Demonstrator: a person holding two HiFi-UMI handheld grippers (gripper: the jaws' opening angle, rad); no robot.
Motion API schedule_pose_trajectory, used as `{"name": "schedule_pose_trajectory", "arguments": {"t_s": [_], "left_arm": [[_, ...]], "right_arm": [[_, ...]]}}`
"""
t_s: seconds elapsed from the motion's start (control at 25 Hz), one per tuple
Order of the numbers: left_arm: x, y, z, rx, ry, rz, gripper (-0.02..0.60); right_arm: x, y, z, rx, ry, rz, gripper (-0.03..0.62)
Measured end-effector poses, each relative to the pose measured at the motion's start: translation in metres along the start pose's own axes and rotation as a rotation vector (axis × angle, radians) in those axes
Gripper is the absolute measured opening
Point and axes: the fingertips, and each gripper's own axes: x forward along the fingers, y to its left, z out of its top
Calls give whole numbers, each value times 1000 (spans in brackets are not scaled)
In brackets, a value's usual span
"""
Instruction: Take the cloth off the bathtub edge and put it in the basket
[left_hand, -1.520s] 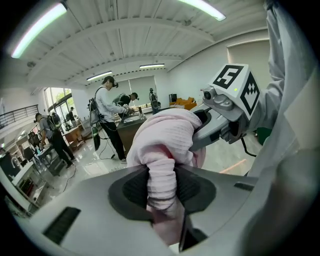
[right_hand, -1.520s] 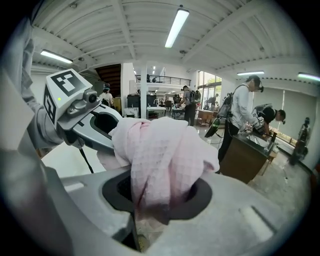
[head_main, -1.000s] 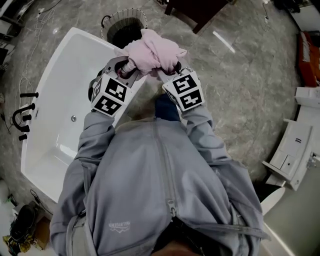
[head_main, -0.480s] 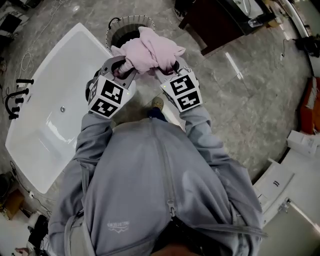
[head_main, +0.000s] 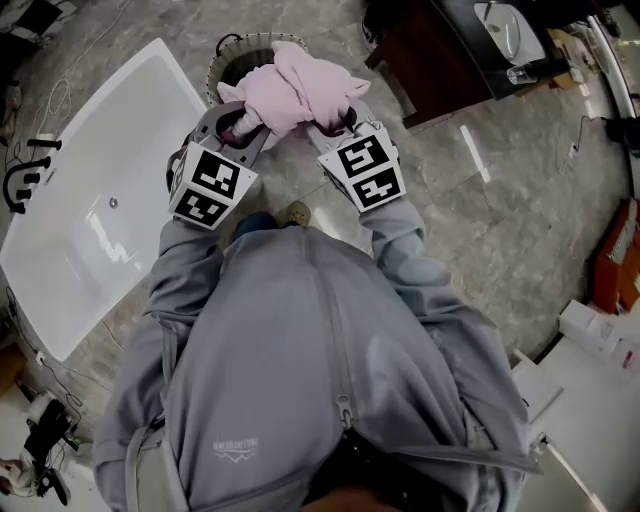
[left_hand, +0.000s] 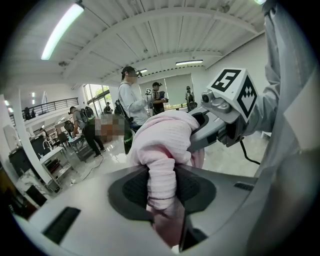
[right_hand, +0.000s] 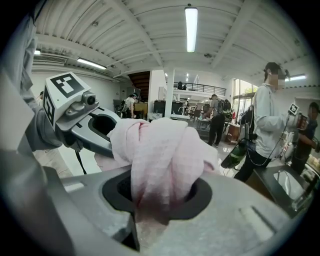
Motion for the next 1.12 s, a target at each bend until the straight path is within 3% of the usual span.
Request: {"name": "schedule_pose_trajectory", "arguments": {"t_s": [0.48, 0.84, 1.12], "left_arm": [[22, 8, 14, -18, 10, 31, 114], [33, 37, 15, -59, -17, 71, 114], [58, 93, 4, -111, -9, 106, 114]], "right_arm": [[8, -30, 2, 0, -16, 30, 124], [36, -44, 18, -37, -38, 55, 124], [93, -65, 37, -36, -22, 109, 124]]}}
